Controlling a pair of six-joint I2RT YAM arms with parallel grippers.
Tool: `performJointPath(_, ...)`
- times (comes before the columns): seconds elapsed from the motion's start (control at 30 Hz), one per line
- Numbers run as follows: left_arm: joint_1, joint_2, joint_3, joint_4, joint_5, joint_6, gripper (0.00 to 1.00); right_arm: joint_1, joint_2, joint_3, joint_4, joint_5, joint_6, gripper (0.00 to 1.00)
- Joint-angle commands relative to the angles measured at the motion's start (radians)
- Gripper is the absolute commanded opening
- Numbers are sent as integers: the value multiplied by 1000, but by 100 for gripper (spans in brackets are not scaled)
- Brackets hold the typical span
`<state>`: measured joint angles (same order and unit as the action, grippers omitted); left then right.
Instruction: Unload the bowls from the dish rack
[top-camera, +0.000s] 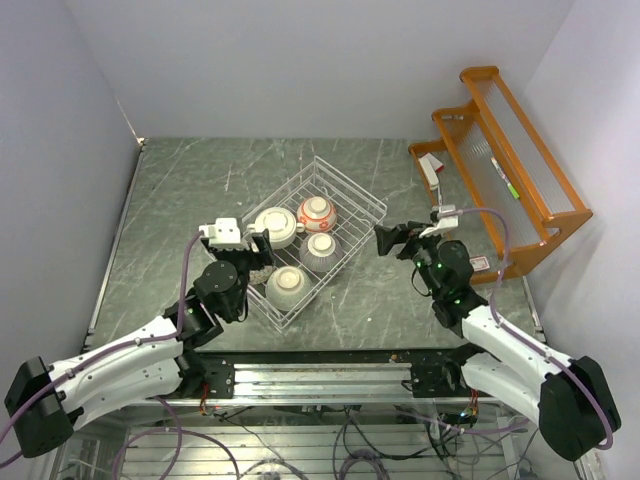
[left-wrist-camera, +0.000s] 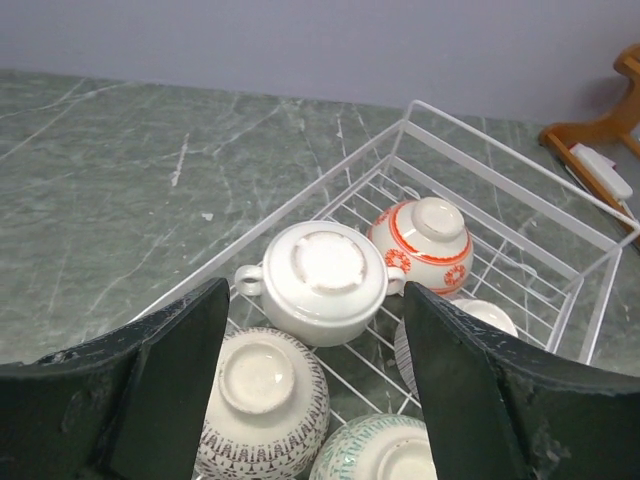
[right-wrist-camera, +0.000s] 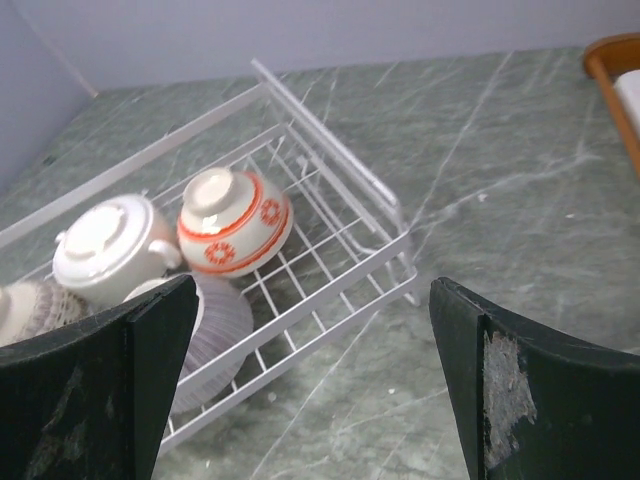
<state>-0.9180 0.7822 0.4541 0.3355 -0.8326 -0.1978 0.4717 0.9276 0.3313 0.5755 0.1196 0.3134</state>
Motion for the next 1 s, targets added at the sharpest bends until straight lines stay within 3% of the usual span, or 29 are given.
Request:
performJointPath(0.0,4,-33,4,-28,-122,-56,81,1,-13,91,-38,128,14,100)
performJointPath(0.13,5,-41,7,-55,-187,-93,80,1,62,204,-58,146,13,100)
performJointPath(0.27,5,-31,22,-124,-308,-192,79,-3,251,416,-144,214,-27,100)
performJointPath(0.4,6,12,53,-214,-400,-292,77,-12,444,650,-244,84,-167,100)
performJointPath(0.6,10,50,75,-250,-425,-325,74,-12,694,948,-441,-62,-283,99)
performJointPath(0.97,10,-5,22,-139,-343,-233,62,-56,897,1073,-492,-298,-354,84)
